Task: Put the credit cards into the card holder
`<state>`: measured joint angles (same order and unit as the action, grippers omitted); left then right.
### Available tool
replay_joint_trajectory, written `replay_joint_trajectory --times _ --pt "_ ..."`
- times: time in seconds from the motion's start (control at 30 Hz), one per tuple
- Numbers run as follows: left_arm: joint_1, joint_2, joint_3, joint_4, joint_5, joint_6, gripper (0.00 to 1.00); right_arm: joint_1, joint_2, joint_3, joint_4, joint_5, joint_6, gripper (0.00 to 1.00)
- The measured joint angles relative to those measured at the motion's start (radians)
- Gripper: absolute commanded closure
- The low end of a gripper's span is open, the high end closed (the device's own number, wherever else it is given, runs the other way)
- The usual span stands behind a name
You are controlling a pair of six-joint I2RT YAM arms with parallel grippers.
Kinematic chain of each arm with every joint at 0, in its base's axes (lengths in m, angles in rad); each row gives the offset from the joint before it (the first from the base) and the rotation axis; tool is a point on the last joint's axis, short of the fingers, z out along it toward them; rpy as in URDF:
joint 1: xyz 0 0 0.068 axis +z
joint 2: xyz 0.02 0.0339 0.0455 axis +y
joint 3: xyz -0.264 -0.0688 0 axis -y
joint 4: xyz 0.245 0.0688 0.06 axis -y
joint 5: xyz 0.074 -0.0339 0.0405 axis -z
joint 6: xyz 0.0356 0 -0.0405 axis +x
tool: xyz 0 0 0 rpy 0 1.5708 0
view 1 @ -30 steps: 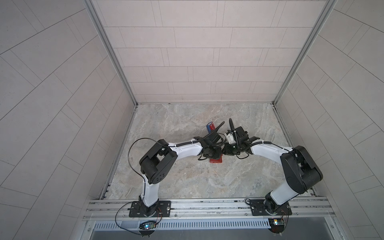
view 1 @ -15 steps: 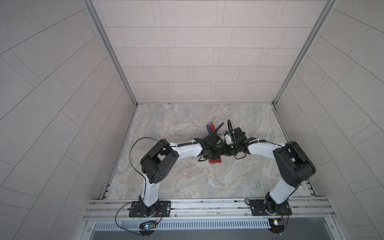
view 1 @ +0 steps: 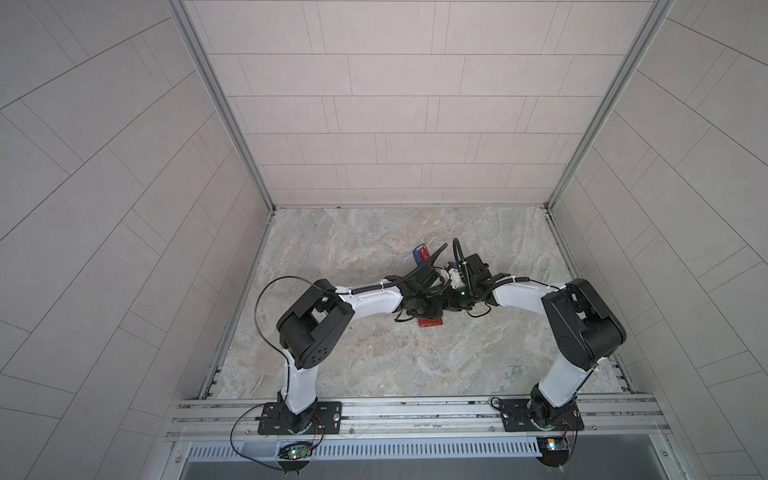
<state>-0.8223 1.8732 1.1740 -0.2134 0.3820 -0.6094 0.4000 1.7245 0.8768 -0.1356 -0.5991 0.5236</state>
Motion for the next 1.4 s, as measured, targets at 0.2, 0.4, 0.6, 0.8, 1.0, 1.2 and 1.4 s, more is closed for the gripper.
replay_joint_trajectory --times 0.2,0.4,0.6,0.8,1.0,1.2,1.4 --pt "0.045 -0.116 -0.058 0.003 -0.009 0.000 0.62 0.000 0.003 0.007 -0.015 0.019 -0.013 1.00" --pt "0.104 -0.144 -0.116 0.005 -0.021 0.000 0.60 0.000 0.003 0.010 -0.021 0.022 -0.019 1.00" --pt "0.113 -0.122 -0.132 0.018 -0.013 -0.001 0.60 0.000 0.004 0.013 -0.026 0.024 -0.019 1.00" --pt "0.113 -0.071 -0.137 0.050 0.019 -0.004 0.59 0.000 0.004 0.013 -0.026 0.023 -0.019 1.00" --pt "0.113 -0.023 -0.137 0.075 0.043 -0.014 0.59 0.000 0.004 0.013 -0.027 0.023 -0.023 1.00" --pt "0.113 -0.018 -0.134 0.081 0.037 -0.029 0.60 0.000 0.004 0.013 -0.027 0.023 -0.024 1.00" --pt "0.113 -0.013 -0.130 0.080 0.022 -0.046 0.62 0.000 0.003 0.013 -0.027 0.019 -0.031 1.00"
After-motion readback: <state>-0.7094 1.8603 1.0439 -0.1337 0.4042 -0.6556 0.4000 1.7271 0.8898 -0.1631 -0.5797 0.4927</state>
